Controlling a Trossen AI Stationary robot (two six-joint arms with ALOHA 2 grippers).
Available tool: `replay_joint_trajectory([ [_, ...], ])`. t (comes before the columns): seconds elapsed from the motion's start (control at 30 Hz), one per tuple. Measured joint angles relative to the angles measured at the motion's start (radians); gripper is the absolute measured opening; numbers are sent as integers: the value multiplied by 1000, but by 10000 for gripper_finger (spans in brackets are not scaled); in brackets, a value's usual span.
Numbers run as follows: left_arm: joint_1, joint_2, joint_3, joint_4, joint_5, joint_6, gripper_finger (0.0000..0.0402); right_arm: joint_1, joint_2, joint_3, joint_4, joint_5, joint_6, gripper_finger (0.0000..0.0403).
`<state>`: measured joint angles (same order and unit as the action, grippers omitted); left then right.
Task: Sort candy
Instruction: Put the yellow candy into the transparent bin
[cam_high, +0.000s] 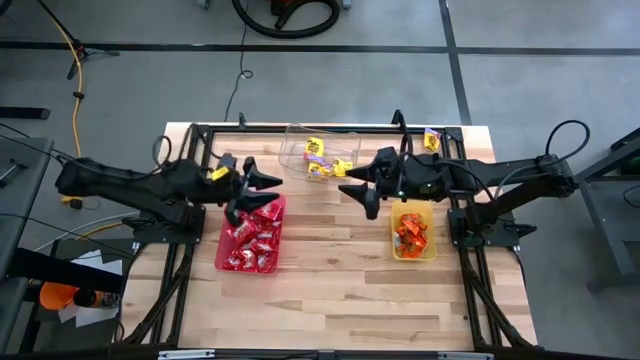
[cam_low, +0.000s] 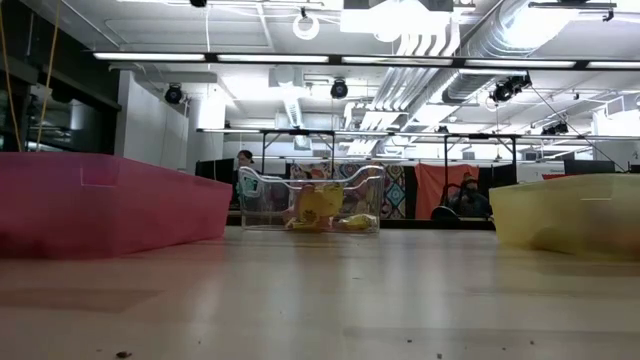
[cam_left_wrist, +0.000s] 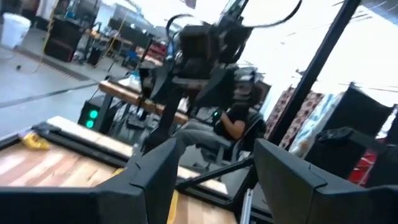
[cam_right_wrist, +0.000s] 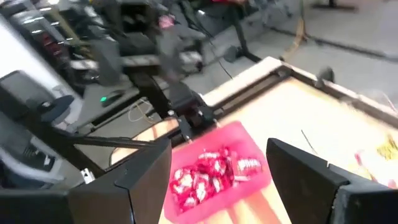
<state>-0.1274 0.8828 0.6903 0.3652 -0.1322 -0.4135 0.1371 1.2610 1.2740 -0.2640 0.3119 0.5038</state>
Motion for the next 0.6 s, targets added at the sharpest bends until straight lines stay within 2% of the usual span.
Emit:
replay_joint_trajectory([
  [0.1,9,-38,0,-14,26,12,197,0,3,0,-60,61,98,258],
  [0.23,10,-80,0,-77,41,57,197,-6,17,0,-144,235,224,258],
  [0.33,10,-96,0,-104,34,66,197,-63,27,1,-229,327,323,258],
  [0.4,13,-103,-1,-109,33,66,197,-150,28,0,-326,322,383,258],
  [0.47,22,-109,0,-111,32,66,197,-268,28,0,-401,274,419,258],
  [0.6,50,-112,0,-110,-10,59,197,-540,29,0,-506,180,335,258],
])
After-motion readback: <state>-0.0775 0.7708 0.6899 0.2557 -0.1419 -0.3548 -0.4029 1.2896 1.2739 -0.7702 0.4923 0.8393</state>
